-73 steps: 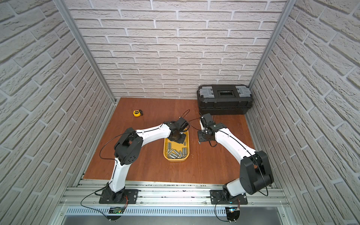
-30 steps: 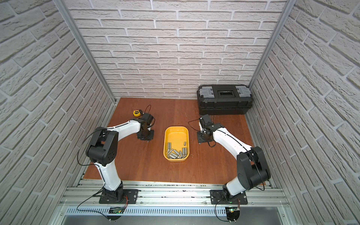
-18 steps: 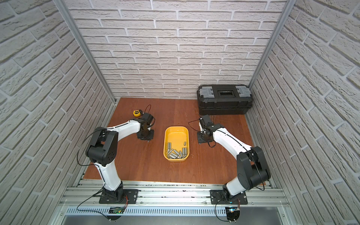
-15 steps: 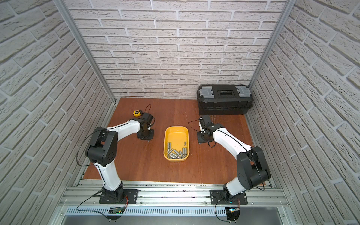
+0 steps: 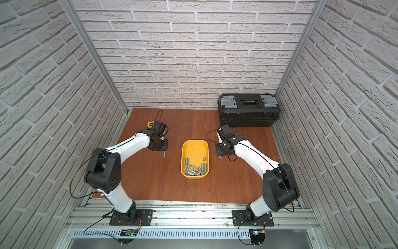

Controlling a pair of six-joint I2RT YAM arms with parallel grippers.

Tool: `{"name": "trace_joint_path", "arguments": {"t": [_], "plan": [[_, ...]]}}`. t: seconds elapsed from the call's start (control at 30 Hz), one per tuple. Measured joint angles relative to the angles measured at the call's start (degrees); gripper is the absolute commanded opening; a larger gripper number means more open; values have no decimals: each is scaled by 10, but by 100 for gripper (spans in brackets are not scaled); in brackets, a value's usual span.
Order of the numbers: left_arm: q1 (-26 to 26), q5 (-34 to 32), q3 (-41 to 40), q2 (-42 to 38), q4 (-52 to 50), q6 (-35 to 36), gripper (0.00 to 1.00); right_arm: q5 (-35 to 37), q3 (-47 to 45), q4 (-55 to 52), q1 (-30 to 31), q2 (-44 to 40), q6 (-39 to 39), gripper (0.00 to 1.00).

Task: Take out the socket from the storage box
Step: Place the socket head at the center of the board, then pick up the socket head from the storage box.

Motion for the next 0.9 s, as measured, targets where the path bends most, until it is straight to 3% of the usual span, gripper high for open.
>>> {"name": "trace_joint_path", "arguments": {"t": [0.23,0.4,0.53,0.9], "plan": [[-18,-16,-64,-81,9,-38,39,2,48,7,77,15,10,47],[-36,-33,-93,-143,11,-57,52,-1,66,24,128,50,23,47],[-39,-46,-111,-184,18,-74,56,-8,75,37,153,85,36,46],[-42,-62,-123,-177,31,-84,59,-23,114,58,178,189,65,45]]}}
